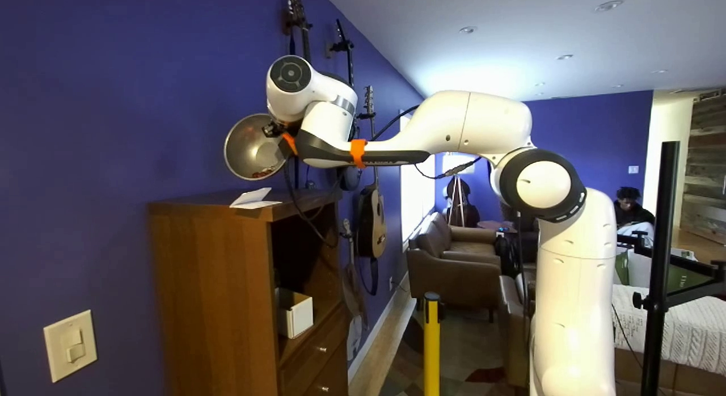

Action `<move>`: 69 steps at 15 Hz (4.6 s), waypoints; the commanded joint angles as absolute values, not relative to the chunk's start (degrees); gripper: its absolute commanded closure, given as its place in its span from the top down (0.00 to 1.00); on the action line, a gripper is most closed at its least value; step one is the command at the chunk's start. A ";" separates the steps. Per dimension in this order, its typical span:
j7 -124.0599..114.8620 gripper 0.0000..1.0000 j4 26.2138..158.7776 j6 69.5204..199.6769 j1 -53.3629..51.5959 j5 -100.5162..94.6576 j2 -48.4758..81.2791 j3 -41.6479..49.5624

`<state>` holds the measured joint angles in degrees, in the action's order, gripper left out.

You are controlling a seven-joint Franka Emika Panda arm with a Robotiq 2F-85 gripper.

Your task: Pour out the keys in the silver bowl

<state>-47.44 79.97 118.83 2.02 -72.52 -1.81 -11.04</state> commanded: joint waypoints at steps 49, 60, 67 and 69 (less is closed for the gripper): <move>-57.05 0.01 62.41 90.07 6.27 -8.34 2.09 5.80; -57.07 0.01 58.46 85.33 6.44 -2.32 4.50 6.12; -59.34 0.01 58.82 95.23 4.77 -3.53 6.09 5.15; -59.22 0.01 58.18 96.24 4.13 -4.21 7.11 4.95</move>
